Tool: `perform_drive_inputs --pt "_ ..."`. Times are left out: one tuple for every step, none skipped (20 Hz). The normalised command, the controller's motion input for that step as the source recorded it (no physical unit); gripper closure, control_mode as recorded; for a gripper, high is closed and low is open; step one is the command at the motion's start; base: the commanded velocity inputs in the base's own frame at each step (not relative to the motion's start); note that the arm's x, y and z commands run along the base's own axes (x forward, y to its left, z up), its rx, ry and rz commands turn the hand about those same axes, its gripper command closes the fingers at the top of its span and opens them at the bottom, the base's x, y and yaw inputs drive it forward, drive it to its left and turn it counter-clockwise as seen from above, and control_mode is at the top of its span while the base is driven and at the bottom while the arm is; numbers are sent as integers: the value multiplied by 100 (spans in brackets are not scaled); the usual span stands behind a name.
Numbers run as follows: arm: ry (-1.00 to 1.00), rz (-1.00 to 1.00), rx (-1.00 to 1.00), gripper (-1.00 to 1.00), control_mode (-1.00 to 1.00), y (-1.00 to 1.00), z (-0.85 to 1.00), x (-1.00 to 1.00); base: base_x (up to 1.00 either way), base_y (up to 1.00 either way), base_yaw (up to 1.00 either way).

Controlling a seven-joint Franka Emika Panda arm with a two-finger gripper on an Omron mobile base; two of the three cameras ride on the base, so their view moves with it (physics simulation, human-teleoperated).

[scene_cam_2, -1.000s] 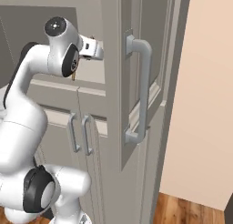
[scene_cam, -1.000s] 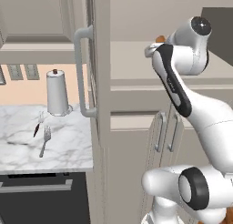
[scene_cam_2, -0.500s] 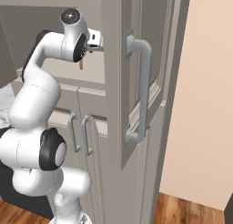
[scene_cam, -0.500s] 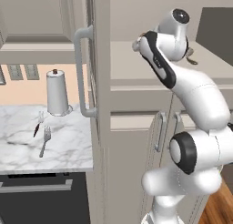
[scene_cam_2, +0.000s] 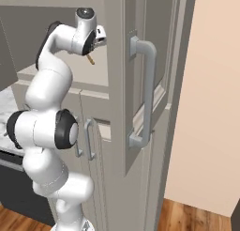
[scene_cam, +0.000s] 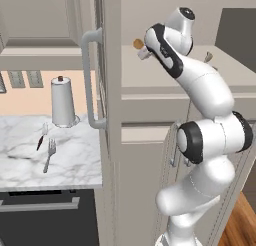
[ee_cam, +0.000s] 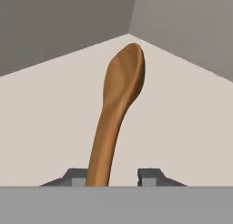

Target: Organize the utensils by type. Pick up the wooden spoons from the counter and place them in the open cabinet. Then pick up the metallic utensils from the counter and place them in the open drawer.

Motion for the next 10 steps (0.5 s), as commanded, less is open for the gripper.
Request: perform_drive_inputs --pt "-43 37 -32 -100 -100 38 -21 0 0 0 0" --pt "-64 27 -28 -100 -100 21 -15 -17 0 0 0" --pt "-76 19 -22 -100 -100 8 -20 -24 0 0 0" --pt "-82 13 -17 -100 -100 5 -27 -21 0 0 0" --pt "-85 7 -10 -100 -100 0 -30 -16 0 0 0" --pt "-85 6 -7 -100 -100 4 -31 -4 0 0 0" --pt "-83 4 -5 -100 -100 4 -24 0 0 0 0" --pt "-72 3 -2 -100 -100 4 -21 0 0 0 0" --pt "-65 4 -1 -100 -100 8 -19 1 0 0 0" --pt "-60 5 0 -100 -100 8 -14 9 0 0 0"
